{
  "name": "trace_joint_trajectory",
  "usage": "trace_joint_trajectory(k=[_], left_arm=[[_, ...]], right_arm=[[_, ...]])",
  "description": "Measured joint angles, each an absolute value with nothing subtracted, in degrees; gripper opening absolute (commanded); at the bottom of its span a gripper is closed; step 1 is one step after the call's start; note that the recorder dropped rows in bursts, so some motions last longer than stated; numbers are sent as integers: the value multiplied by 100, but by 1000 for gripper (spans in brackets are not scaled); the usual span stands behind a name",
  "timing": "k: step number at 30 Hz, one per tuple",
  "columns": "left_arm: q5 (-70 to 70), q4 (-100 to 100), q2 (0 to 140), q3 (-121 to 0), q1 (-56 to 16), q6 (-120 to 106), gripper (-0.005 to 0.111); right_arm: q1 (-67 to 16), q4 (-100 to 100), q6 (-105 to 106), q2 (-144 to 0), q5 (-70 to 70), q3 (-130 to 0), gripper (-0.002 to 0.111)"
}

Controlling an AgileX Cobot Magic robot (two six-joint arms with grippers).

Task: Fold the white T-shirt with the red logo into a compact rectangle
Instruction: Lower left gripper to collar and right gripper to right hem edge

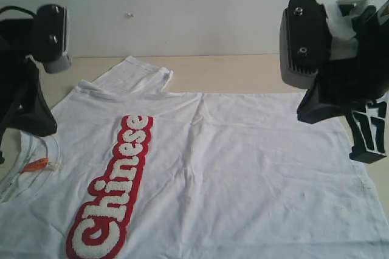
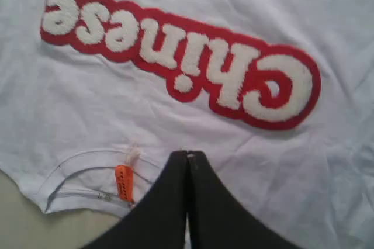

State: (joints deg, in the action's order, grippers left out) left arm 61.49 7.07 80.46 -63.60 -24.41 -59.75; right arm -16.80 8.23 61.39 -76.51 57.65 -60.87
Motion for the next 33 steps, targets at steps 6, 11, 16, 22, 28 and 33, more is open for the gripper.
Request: trace_joint_trajectory(k=[6,11,16,22,28,33], left_arm=[[6198,307,8135,-5962,-2614,-5975,20],[6221,130,8135,-5562,-2614,-5975,74],[6260,92,8125,-5159,-2624,-5564,105],[6369,102,8125,-5006,-2624,-5353,105],[6369,102,8125,-5006,-2626,-5279,105],[6270,360,8125,-5006,-2626,-5253,105]], right_arm=[[-1680,1032,6235,-7913,5888,-5944,5],[-1680,941,6235,-7934,5755,-5451,51],[-1680,899,6075,-7934,5591,-5029,105],[-1680,926,6041,-7934,5600,-5030,105],[-1680,926,6041,-7934,5589,-5030,105],[-1680,926,6060,-7934,5619,-5030,105]])
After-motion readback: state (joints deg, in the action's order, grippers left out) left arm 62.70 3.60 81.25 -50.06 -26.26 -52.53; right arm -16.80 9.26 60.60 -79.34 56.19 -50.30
